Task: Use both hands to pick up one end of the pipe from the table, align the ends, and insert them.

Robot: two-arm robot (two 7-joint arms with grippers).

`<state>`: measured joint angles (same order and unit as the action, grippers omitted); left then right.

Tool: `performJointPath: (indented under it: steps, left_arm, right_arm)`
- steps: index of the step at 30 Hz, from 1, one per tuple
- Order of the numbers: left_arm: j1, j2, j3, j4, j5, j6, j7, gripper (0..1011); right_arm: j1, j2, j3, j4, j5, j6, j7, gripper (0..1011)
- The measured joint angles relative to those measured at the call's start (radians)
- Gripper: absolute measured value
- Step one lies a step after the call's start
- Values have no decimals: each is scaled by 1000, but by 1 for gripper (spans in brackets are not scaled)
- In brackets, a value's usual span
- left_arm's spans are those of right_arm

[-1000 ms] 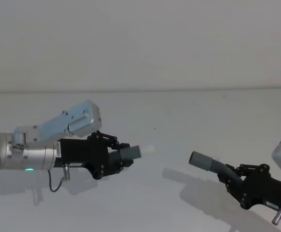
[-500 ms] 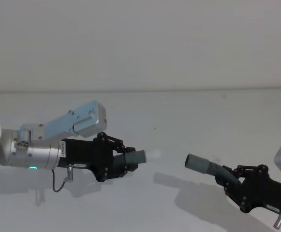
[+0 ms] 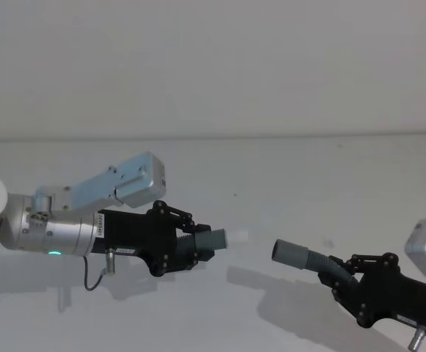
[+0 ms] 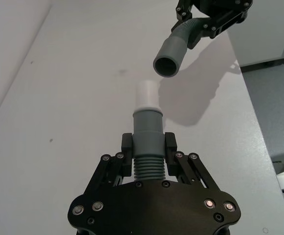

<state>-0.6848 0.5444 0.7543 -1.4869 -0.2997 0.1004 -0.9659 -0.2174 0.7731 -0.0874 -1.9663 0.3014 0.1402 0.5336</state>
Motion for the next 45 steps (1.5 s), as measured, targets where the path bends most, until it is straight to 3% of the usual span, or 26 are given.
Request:
performJointPath:
  steps: [14, 45]
  left_arm:
    - [-17, -2, 15, 13, -15, -6, -19, 353]
    - [-64, -14, 62, 40, -22, -2, -46, 353]
  right_arm:
    - [12, 12, -23, -2, -8, 2, -9, 206]
    - [1, 52, -32, -29, 17, -2, -8, 206]
